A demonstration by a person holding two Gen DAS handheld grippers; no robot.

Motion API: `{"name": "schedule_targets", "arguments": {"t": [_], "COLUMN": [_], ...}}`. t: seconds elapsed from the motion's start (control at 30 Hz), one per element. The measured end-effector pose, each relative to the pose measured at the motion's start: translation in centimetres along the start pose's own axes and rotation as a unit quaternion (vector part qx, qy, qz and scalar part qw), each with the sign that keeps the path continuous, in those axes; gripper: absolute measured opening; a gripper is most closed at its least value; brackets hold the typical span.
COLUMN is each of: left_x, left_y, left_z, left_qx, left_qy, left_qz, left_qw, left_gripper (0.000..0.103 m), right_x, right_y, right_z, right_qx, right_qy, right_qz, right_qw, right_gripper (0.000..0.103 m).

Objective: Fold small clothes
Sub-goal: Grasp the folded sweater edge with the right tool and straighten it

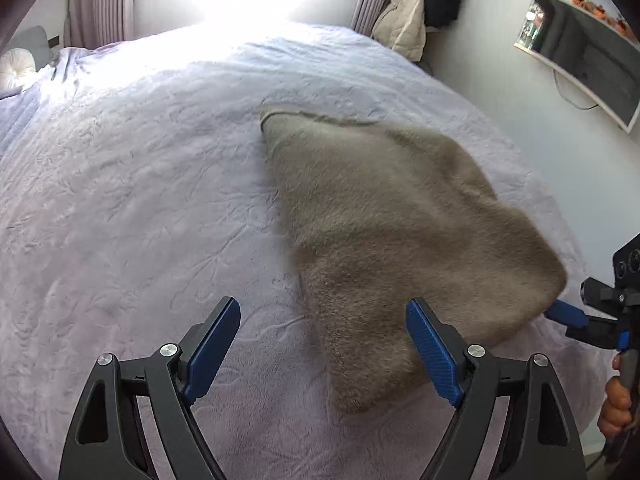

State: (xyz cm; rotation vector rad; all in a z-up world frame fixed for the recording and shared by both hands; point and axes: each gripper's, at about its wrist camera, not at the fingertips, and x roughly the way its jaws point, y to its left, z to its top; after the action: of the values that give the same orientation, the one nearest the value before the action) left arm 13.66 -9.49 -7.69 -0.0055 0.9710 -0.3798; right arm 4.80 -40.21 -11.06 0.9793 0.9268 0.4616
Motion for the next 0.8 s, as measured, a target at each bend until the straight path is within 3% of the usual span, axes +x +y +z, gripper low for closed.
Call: {"name": "schedule_targets", "arguments": {"t": [0.03, 0.07, 0.1, 0.23, 0.3, 0.4, 0.53, 0.67, 0.8], "left_x": [0.6, 1.0, 1.3, 1.3, 1.5, 1.7, 1.5, 1.2, 0.9], "left_y": [-0.3, -0.2, -0.3, 0.1, 0.3, 0.4, 0.8, 1.0, 0.9], "left_z": [-0.5, -0.8, -1.2, -2.5, -2.6, -3.4, -3.6, -3.9, -4.0], "left_qx": [0.004, 0.008, 0.010, 0.009, 0.009, 0.007, 0.001, -0.002, -0.006], "left_qy": [0.005, 0.008, 0.011, 0.016, 0.015, 0.014, 0.012, 0.013, 0.014], "left_qz": [0.012, 0.016, 0.020, 0.014, 0.013, 0.015, 0.016, 0.018, 0.022], "left_qw": [0.9999, 0.9998, 0.9997, 0.9997, 0.9998, 0.9998, 0.9998, 0.9998, 0.9996], "left_gripper": [0.086, 0.086, 0.086, 0.086, 0.093, 0.098, 0.098, 0.098, 0.098], "right_x": [-0.1, 0.1, 0.2, 0.3, 0.7, 0.5, 0.5, -0.5, -2.4], "right_y": [-0.1, -0.5, -0.7, -1.4, -2.4, -4.0, -2.3, -1.9, 0.1], "right_z": [-0.2, 0.1, 0.2, -0.5, -1.2, -2.1, -2.7, -3.3, -3.8], "right_qx": [0.012, 0.028, 0.034, 0.041, 0.055, 0.066, 0.023, 0.045, 0.015], "right_qy": [-0.008, -0.022, -0.035, -0.051, -0.047, -0.056, -0.055, -0.055, -0.088], "right_qz": [-0.006, -0.005, -0.005, -0.050, -0.074, -0.067, -0.119, -0.128, -0.151], "right_qw": [1.000, 0.999, 0.999, 0.997, 0.995, 0.994, 0.991, 0.989, 0.985], "right_gripper": [0.058, 0.042, 0.012, 0.013, 0.012, 0.012, 0.012, 0.017, 0.020]}}
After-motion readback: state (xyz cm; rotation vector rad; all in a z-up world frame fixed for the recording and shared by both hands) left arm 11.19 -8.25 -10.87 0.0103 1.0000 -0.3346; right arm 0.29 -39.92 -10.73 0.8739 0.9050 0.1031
